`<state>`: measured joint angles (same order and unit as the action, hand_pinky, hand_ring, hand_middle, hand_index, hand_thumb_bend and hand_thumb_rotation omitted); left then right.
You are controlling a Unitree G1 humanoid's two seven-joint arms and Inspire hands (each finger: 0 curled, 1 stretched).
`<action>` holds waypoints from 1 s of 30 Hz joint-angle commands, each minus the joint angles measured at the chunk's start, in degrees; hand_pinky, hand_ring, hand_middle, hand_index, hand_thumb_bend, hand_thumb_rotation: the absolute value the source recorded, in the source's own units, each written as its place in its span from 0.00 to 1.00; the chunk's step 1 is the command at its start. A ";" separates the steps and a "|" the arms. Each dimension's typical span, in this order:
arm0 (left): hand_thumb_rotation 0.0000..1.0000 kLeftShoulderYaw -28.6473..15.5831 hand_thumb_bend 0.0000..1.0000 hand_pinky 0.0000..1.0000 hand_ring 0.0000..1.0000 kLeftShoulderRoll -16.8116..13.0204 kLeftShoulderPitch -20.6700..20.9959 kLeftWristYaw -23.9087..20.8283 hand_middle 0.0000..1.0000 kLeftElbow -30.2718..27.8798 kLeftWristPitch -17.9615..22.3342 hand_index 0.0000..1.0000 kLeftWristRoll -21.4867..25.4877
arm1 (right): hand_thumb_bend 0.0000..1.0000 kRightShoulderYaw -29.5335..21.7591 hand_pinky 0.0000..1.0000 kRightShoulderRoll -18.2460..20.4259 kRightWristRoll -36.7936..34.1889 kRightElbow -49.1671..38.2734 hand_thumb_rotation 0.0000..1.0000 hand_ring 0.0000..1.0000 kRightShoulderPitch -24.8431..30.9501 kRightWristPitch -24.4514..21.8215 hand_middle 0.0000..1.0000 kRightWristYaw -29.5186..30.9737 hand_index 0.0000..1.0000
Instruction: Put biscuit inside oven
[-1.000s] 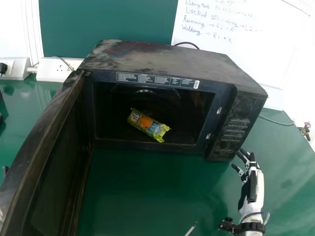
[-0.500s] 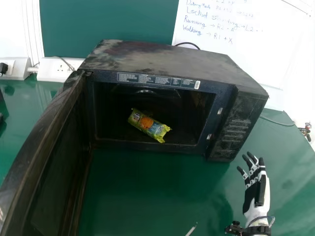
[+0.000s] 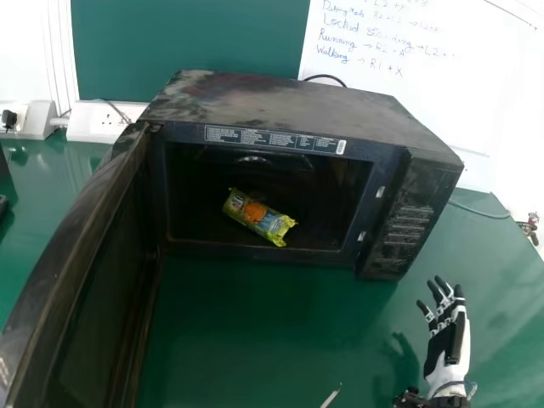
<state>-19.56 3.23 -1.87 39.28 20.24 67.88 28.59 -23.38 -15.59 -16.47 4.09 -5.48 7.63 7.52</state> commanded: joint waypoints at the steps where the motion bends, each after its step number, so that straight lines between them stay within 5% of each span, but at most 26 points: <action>1: 0.79 0.67 0.82 0.91 0.94 -0.64 1.05 -1.29 0.96 2.44 2.19 1.00 -1.49 | 0.66 -0.98 0.84 0.42 -1.74 0.74 0.34 0.86 -0.38 -0.11 0.84 0.23 0.83; 11: 0.85 -1.53 0.84 0.94 0.97 -2.43 2.42 -11.59 1.00 6.18 10.29 1.00 -16.68 | 0.71 -2.18 0.87 1.03 -4.21 2.63 0.36 0.89 -1.44 0.86 0.87 -0.20 0.84; 30: 0.85 -6.33 0.78 1.00 1.00 -3.36 6.11 -25.11 1.00 14.68 21.82 1.00 -35.11 | 0.70 -3.98 0.91 1.54 -5.42 6.36 0.42 0.90 -3.62 3.32 0.88 -2.08 0.81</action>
<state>-24.60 -0.41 3.59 14.69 34.23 89.67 -4.52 -26.78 -14.58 -21.03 9.94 -8.61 10.26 5.14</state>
